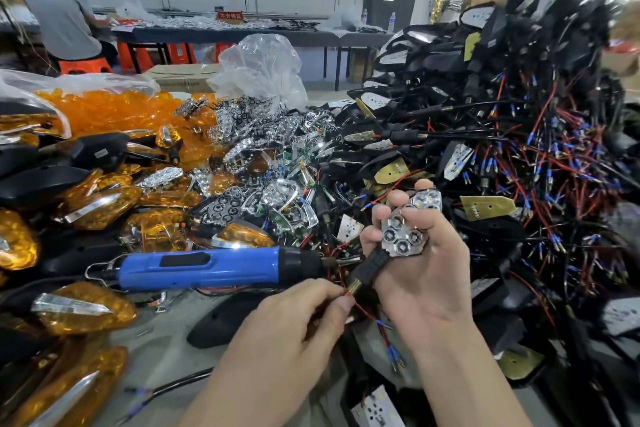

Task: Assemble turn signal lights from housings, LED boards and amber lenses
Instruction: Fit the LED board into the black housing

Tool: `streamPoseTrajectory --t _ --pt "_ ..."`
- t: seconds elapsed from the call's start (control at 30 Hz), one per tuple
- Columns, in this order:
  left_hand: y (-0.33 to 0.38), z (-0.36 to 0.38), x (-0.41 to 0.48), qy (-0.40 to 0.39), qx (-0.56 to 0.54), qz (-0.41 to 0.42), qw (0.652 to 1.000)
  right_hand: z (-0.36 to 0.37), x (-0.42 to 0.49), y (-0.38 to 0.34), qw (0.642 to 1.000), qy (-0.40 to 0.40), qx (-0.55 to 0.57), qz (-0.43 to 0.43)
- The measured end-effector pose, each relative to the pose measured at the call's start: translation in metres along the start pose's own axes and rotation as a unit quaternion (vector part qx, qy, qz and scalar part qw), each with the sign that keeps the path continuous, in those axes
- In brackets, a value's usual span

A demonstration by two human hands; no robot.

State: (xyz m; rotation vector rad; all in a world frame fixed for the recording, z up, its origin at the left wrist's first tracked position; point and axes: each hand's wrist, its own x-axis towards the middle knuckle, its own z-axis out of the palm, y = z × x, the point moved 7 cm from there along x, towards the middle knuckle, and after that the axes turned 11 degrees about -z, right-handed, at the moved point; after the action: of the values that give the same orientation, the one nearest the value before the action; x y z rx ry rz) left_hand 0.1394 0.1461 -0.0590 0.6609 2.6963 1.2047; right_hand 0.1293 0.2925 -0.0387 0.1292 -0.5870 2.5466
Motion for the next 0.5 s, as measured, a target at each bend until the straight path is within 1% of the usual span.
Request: streamPoseTrajectory --t 0.17,0.33,0.5 --pt "0.0013 0.0007 -0.0031 0.022 0.023 0.018 0.999 -0.0004 -0.0013 0.0028 1.0 0.011 0.001 0.0" --pt "-0.0006 0.0009 -0.0049 0.037 0.014 0.019 0.999 -0.0004 -0.0026 0.0026 1.0 0.008 0.012 0.002" --pt "-0.0039 0.0004 -0.005 0.047 0.005 0.019 0.999 0.0002 -0.0032 0.0055 1.0 0.011 0.001 0.005"
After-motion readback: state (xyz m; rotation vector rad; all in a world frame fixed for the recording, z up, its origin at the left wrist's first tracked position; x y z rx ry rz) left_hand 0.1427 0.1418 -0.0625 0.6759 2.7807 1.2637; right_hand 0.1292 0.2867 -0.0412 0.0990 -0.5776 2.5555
